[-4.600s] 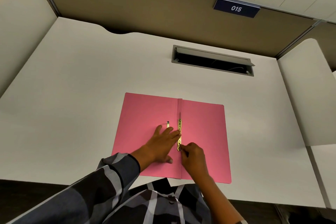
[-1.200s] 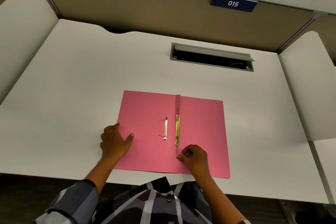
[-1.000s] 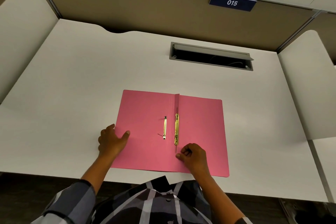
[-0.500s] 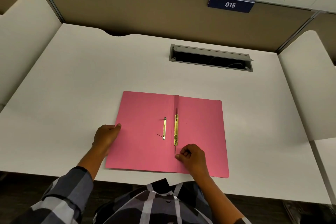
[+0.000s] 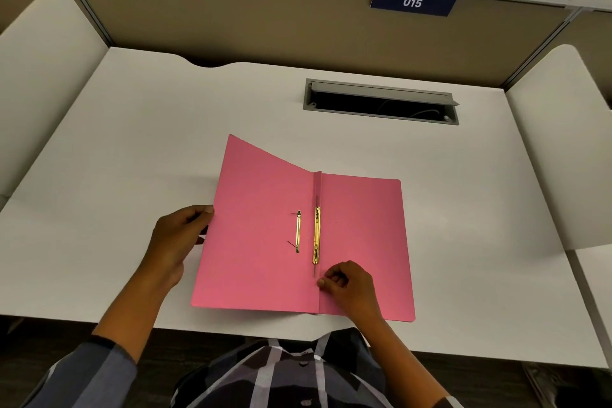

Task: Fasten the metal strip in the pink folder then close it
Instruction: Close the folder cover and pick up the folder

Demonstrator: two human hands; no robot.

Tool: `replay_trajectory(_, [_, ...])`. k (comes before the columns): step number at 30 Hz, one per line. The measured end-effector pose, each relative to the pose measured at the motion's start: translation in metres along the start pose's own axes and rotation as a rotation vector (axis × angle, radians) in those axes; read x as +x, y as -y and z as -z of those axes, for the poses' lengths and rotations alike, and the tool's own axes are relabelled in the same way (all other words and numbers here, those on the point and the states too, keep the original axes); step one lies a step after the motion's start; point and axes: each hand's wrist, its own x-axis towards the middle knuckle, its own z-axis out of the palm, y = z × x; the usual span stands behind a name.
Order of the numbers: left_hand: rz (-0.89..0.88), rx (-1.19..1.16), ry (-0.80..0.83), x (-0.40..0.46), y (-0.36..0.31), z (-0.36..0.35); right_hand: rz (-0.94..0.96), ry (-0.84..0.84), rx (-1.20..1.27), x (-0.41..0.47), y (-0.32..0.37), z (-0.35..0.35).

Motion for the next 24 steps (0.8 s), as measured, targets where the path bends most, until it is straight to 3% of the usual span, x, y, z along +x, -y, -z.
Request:
replay_trajectory(8, [-0.124, 0.017, 0.127, -0.035, -0.042, -0.024, -0.217, -0.099, 0.33, -0.009, 0.0, 0.041])
replay_trajectory(18, [-0.186, 0.102, 0.357, -0.06, -0.067, -0.101, -0.232, 0.159, 1.002, -0.009, 0.031, 0.085])
replay_trajectory(24, [-0.087, 0.137, 0.419, -0.052, -0.05, -0.139, -0.329, 0.205, 1.306, -0.002, 0.031, 0.109])
